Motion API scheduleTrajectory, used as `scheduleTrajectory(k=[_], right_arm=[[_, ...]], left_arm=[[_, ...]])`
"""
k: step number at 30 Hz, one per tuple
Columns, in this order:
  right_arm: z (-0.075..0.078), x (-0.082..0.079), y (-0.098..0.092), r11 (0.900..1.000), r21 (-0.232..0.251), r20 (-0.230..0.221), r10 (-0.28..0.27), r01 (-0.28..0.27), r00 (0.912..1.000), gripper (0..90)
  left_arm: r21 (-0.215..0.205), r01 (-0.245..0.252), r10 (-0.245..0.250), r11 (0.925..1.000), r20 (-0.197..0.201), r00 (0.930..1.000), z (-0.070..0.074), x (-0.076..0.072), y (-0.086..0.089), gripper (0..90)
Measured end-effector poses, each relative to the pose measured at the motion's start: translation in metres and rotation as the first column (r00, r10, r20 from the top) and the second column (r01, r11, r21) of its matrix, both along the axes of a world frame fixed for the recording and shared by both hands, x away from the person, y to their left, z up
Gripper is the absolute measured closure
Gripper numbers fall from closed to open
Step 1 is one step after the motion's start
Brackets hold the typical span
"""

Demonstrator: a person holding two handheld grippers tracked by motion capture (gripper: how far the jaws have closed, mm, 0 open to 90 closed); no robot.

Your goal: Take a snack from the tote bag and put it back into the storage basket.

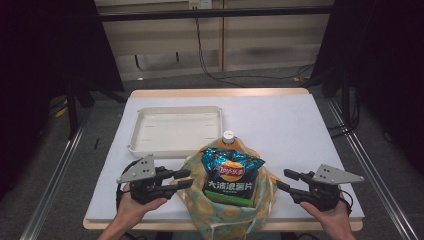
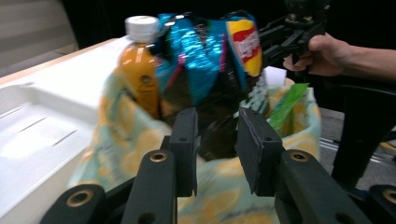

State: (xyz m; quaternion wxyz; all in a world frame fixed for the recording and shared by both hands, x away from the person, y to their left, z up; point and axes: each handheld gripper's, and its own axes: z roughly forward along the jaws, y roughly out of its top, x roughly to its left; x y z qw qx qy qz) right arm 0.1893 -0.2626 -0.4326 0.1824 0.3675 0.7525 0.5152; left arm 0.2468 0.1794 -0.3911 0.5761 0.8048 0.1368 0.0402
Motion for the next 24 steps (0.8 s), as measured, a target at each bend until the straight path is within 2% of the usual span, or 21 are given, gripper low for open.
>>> scheduleTrajectory(k=[2, 9, 11, 14, 16, 18, 22, 24], right_arm=[[-0.001, -0.002, 0.002, 1.000, 0.000, -0.002, 0.007, -0.007, 1.0000, 52.0], [-0.002, -0.008, 0.003, 1.000, 0.007, 0.011, 0.025, -0.025, 0.9996, 51.0], [-0.004, -0.007, 0.004, 1.000, 0.002, 0.005, 0.024, -0.024, 0.9997, 50.6], [-0.007, -0.004, 0.006, 0.999, -0.006, -0.001, 0.033, -0.033, 0.9995, 50.0], [-0.006, -0.004, 0.006, 0.999, -0.004, 0.004, 0.033, -0.033, 0.9995, 49.9], [-0.005, -0.004, 0.006, 0.999, 0.000, 0.008, 0.038, -0.038, 0.9993, 49.6], [-0.006, -0.004, 0.005, 0.999, 0.001, 0.005, 0.039, -0.039, 0.9992, 49.4], [-0.007, -0.004, 0.005, 0.999, -0.002, 0.002, 0.043, -0.043, 0.9991, 49.1]], left_arm=[[0.020, 0.019, -0.019, 0.9996, 0.012, 0.9997, 0.002, -0.002, -0.008, 68.2], [0.041, 0.088, -0.089, 0.9953, 0.043, 0.9951, 0.009, -0.009, -0.032, 69.0], [0.031, 0.103, -0.104, 0.9942, 0.033, 0.9940, 0.008, -0.007, -0.037, 68.4], [0.068, 0.116, -0.119, 0.9909, 0.038, 0.9922, 0.005, -0.004, -0.044, 67.4], [0.071, 0.128, -0.130, 0.9893, 0.030, 0.9910, 0.002, -0.002, -0.046, 67.5], [0.061, 0.145, -0.147, 0.9875, 0.016, 0.9891, -0.001, -0.002, -0.046, 67.6], [0.046, 0.165, -0.166, 0.9852, 0.016, 0.9860, 0.000, -0.006, -0.044, 65.6], [0.011, 0.202, -0.202, 0.9793, 0.005, 0.9793, 0.001, -0.008, -0.043, 62.5]])
